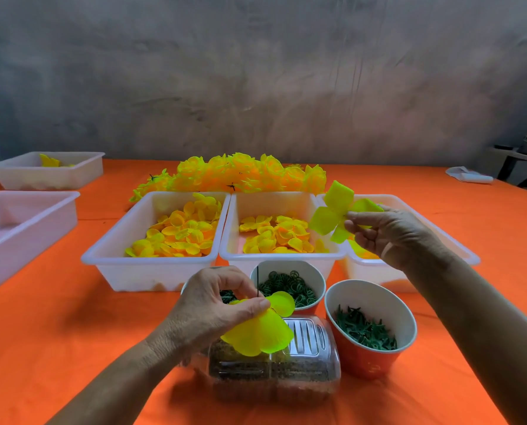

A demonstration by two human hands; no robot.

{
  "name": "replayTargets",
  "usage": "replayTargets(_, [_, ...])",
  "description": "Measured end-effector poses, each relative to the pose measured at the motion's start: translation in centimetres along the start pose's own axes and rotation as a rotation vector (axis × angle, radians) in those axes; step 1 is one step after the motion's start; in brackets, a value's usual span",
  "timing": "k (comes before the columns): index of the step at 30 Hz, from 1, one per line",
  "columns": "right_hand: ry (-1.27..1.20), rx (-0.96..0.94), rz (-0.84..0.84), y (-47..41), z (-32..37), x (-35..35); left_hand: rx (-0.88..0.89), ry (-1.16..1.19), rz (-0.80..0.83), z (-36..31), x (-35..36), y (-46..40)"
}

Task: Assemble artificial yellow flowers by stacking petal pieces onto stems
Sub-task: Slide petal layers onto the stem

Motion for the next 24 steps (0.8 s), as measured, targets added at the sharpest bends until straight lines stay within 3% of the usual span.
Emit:
replayTargets(6, [0.119,0.054,0.05,1.9,-0.3,2.6,0.002,-0.015,-0.006,-0.2,-0.3,0.4])
replayTargets(14, [0.095,0.039,0.11,4.1,-0.3,4.9,-0.012,-0.015,-0.007,-0.4,-0.4,0.7])
replayTargets(20, [0.059,-0.18,0.235,6.3,1.1,7.0,-0.094,0.053,-0.006,0.2,-1.3,0.4])
replayTargets(24, [0.18,-0.459,0.306,7.2,2.6,8.2,-0.121,0.152,-0.006,0.1,-2.0,0.3])
Point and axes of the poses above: each hand's wrist, its own y-axis away from the middle knuckle, its own x-axis out of the palm, z = x × y, the point moved 8 cm from there along -y, towards the middle knuckle, and after that the axes turned 15 degrees about -x, right-handed, at the moved point
